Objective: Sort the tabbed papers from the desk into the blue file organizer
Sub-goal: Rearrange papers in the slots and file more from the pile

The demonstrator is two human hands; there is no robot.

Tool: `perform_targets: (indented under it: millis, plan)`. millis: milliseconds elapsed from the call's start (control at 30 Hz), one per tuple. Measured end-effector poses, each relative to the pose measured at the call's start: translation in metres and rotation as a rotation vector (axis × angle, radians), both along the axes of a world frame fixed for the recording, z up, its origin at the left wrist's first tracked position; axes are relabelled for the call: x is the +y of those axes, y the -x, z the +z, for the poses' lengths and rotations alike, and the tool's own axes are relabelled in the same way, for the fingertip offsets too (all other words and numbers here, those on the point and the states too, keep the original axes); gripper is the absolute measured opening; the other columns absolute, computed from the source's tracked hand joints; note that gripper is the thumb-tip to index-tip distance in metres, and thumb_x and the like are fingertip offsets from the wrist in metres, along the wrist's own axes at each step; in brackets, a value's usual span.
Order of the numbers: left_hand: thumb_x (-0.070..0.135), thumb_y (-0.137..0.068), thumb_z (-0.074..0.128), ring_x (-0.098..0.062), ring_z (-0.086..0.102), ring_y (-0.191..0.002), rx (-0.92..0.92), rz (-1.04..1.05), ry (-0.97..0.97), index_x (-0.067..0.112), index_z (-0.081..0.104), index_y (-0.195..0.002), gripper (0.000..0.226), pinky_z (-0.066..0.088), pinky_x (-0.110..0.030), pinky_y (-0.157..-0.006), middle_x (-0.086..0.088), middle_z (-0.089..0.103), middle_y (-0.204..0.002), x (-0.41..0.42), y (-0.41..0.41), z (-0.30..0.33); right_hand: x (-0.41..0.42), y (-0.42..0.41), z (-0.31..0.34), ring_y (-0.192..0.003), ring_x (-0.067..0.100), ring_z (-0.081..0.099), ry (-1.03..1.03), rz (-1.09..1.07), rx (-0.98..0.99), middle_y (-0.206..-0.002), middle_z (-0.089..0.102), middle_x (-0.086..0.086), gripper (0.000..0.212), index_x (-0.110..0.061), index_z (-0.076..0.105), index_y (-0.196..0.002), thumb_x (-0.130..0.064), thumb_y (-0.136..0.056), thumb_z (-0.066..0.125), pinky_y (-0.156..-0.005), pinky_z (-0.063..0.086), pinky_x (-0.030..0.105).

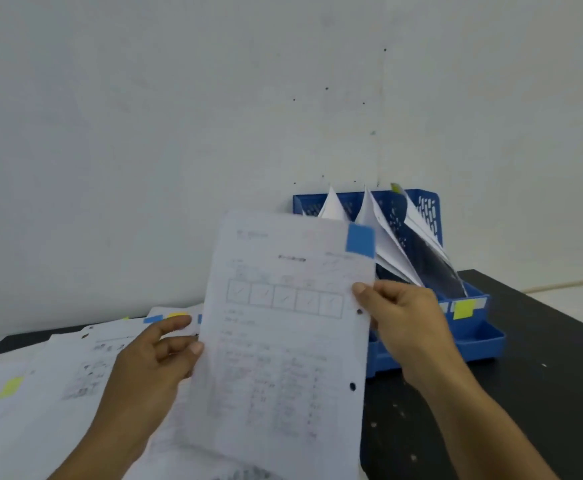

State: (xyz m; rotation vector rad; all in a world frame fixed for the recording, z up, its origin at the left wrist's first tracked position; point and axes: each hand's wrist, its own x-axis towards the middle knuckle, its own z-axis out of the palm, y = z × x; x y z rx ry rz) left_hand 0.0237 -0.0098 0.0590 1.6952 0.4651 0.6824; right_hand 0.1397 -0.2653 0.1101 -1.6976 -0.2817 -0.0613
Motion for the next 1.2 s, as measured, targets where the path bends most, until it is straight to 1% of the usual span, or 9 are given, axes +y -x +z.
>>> perform_targets:
  millis: [167,367,567,667,767,900,1000,1100,1200]
  plan:
    - [0.022,-0.089,0.068,-0.011,0.065,-0.092,-0.090,0.025,-0.044,0.028,0.068,-0.094,0.008,0.053,-0.036,-0.086,0.008,0.071,-0.093,-0.038,-0.046,0.024,-0.053,-0.019,0.047,-0.055,0.017,0.055,-0.213,-0.230,-0.141,-0.061,0.068,-0.002,0.024,-0.015,0.074,-0.075,-0.029,-0.093,0.068,-0.057,0.053,0.031]
    - [0.019,-0.088,0.068,-0.003,0.062,-0.088,-0.154,-0.041,-0.122,0.029,0.066,-0.095,0.012,0.048,-0.022,-0.071,0.016,0.065,-0.098,-0.091,-0.104,0.053,-0.099,-0.047,0.109,-0.048,0.005,0.053,-0.406,-0.445,-0.357,-0.066,0.065,-0.003,0.021,-0.021,0.070,-0.074,-0.029,-0.093,0.069,-0.060,0.052,0.027]
    - [0.023,-0.085,0.067,-0.013,0.063,-0.083,-0.176,-0.040,-0.260,0.029,0.062,-0.096,0.014,0.053,-0.035,-0.077,0.009,0.061,-0.104,-0.128,-0.154,0.079,-0.110,-0.077,0.154,-0.054,0.008,0.057,-0.433,-0.539,-0.465,-0.076,0.070,-0.003,0.021,-0.022,0.071,-0.075,-0.028,-0.095,0.066,-0.056,0.051,0.020]
    - [0.019,-0.086,0.064,-0.003,0.050,-0.070,-0.279,0.130,-0.466,0.028,0.056,-0.113,0.029,0.038,-0.024,-0.069,0.008,0.045,-0.113,-0.149,-0.165,0.092,-0.112,-0.090,0.166,-0.050,0.009,0.057,-0.364,-0.593,-0.520,-0.070,0.069,-0.004,0.026,-0.023,0.069,-0.069,-0.029,-0.095,0.065,-0.054,0.054,0.023]
    - [0.025,-0.089,0.061,-0.004,0.047,-0.082,-0.274,0.020,-0.553,0.024,0.055,-0.121,0.033,0.033,-0.019,-0.075,0.007,0.048,-0.116,-0.168,-0.176,0.103,-0.108,-0.099,0.170,-0.048,0.010,0.058,-0.261,-0.620,-0.582,-0.066,0.068,-0.006,0.031,-0.029,0.066,-0.064,-0.029,-0.095,0.064,-0.058,0.061,0.032]
    - [0.055,-0.088,0.056,-0.019,0.054,-0.114,0.030,-0.126,-0.561,0.021,0.039,-0.143,0.067,0.042,-0.027,-0.090,0.000,0.046,-0.139,-0.177,-0.206,0.107,-0.098,-0.110,0.165,-0.050,0.022,0.063,-0.155,-0.619,-0.659,-0.059,0.067,0.000,0.033,-0.026,0.067,-0.061,-0.028,-0.094,0.063,-0.060,0.060,0.045]
    - [0.074,-0.077,0.054,-0.027,0.062,-0.107,0.220,-0.160,-0.477,0.017,0.029,-0.147,0.093,0.051,-0.033,-0.086,-0.004,0.053,-0.133,-0.176,-0.226,0.109,-0.086,-0.119,0.158,-0.059,0.035,0.065,-0.053,-0.602,-0.735,-0.058,0.067,0.007,0.031,-0.011,0.073,-0.073,-0.030,-0.094,0.060,-0.061,0.058,0.050]
    - [0.061,-0.082,0.061,-0.027,0.058,-0.110,0.277,-0.137,-0.422,0.010,0.038,-0.137,0.078,0.043,-0.028,-0.077,-0.006,0.056,-0.127,-0.170,-0.236,0.110,-0.074,-0.124,0.151,-0.055,0.037,0.060,0.066,-0.571,-0.822,-0.057,0.063,0.013,0.034,-0.006,0.071,-0.077,-0.030,-0.095,0.055,-0.060,0.057,0.047]
    - [0.035,-0.082,0.070,-0.025,0.061,-0.087,0.240,-0.183,-0.226,0.007,0.061,-0.096,0.032,0.051,-0.032,-0.073,-0.008,0.064,-0.097,-0.164,-0.246,0.106,-0.064,-0.123,0.144,-0.048,0.022,0.033,0.273,-0.593,-0.910,-0.047,0.040,0.005,0.037,-0.004,0.058,-0.069,-0.025,-0.098,0.051,-0.054,0.039,0.034]
